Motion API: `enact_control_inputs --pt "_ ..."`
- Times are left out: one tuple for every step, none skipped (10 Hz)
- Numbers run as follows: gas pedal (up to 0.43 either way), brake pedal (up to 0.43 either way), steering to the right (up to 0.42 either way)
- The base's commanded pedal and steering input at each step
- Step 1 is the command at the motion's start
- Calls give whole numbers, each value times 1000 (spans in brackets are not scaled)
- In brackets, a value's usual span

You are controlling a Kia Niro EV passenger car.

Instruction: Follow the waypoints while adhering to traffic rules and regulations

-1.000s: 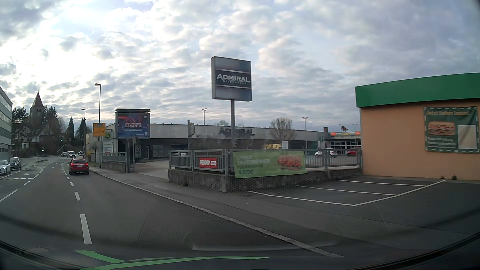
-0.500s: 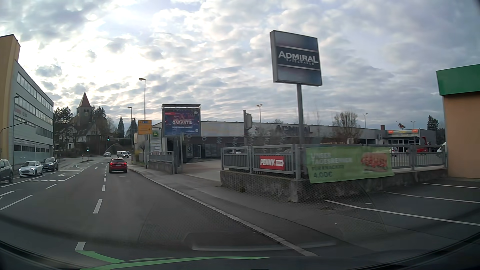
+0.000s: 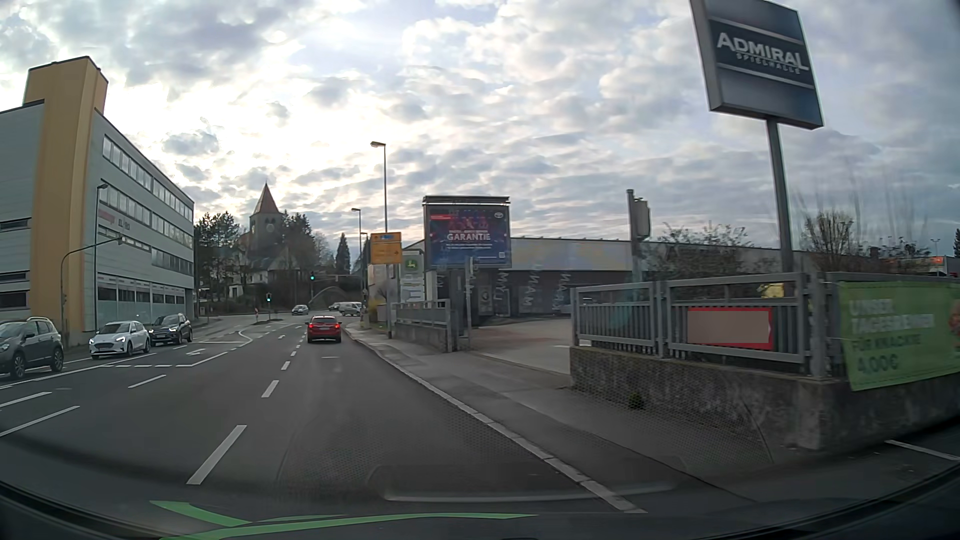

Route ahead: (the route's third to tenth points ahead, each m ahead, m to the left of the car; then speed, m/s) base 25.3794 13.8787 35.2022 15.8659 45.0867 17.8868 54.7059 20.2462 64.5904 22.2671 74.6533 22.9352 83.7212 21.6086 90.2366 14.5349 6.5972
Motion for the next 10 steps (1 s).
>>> enact_control_inputs --pt "110 0 -211" --pt "110 0 -198" --pt "110 0 -183" --pt "118 0 -165" --pt "138 0 -146" --pt "138 0 -124" --pt "138 0 -97" --pt "138 0 -77" --pt "138 0 -58" --pt "138 0 -43"
